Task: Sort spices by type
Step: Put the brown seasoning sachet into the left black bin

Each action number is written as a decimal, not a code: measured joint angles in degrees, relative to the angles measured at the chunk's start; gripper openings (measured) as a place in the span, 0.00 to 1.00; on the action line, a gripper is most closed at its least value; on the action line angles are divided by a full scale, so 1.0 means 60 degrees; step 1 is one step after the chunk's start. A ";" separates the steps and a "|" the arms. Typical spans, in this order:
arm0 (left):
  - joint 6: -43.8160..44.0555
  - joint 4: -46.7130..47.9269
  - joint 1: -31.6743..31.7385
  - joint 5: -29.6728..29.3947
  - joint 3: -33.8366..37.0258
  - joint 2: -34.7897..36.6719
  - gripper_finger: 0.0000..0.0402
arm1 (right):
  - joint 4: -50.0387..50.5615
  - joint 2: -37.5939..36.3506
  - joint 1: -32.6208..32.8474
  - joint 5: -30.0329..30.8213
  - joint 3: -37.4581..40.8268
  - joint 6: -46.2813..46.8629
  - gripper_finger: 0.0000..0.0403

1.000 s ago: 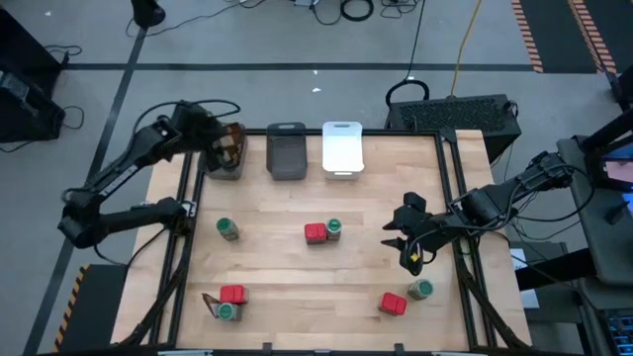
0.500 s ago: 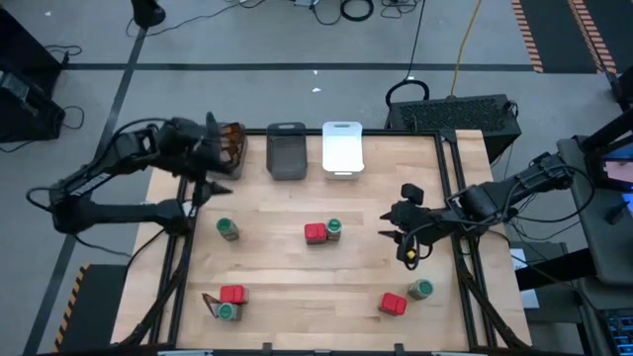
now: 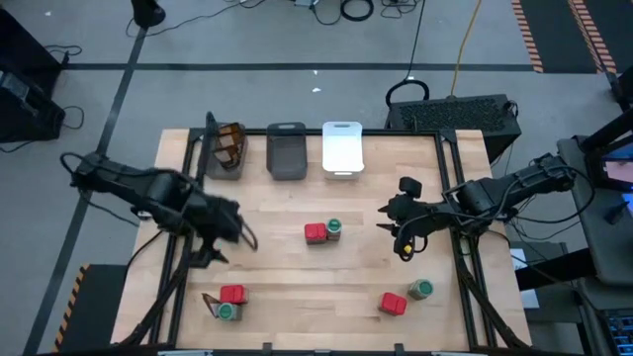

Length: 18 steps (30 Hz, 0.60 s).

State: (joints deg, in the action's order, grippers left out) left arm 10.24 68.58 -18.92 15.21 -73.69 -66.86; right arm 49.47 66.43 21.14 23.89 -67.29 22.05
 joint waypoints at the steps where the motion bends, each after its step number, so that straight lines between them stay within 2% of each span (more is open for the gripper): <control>1: 0.0073 0.0051 -0.0248 -0.0052 -0.0177 -0.0212 0.71 | 0.0000 0.0000 -0.0027 0.0000 0.0000 -0.0053 0.40; 5: 0.0451 0.0200 -0.1162 -0.0039 -0.0643 -0.0843 0.71 | 0.0000 0.0000 -0.0093 -0.0012 0.0000 -0.0115 0.40; 10: 0.0455 0.0542 -0.2499 0.0784 -0.0628 -0.1366 0.71 | 0.0004 0.0000 -0.0093 -0.0031 0.0000 -0.0115 0.40; 14: 0.0641 0.0675 -0.3283 0.0850 -0.0624 -0.1682 0.71 | 0.0004 0.0000 -0.0093 -0.0031 0.0000 -0.0122 0.40; 18: 0.3002 0.0688 -0.3490 0.0850 -0.0620 -0.1827 0.71 | 0.0004 0.0000 -0.0089 -0.0031 0.0000 -0.0151 0.40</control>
State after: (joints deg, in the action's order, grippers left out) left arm 28.25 72.71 -39.86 20.32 -77.41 -77.82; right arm 49.50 66.43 20.60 23.70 -67.29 21.15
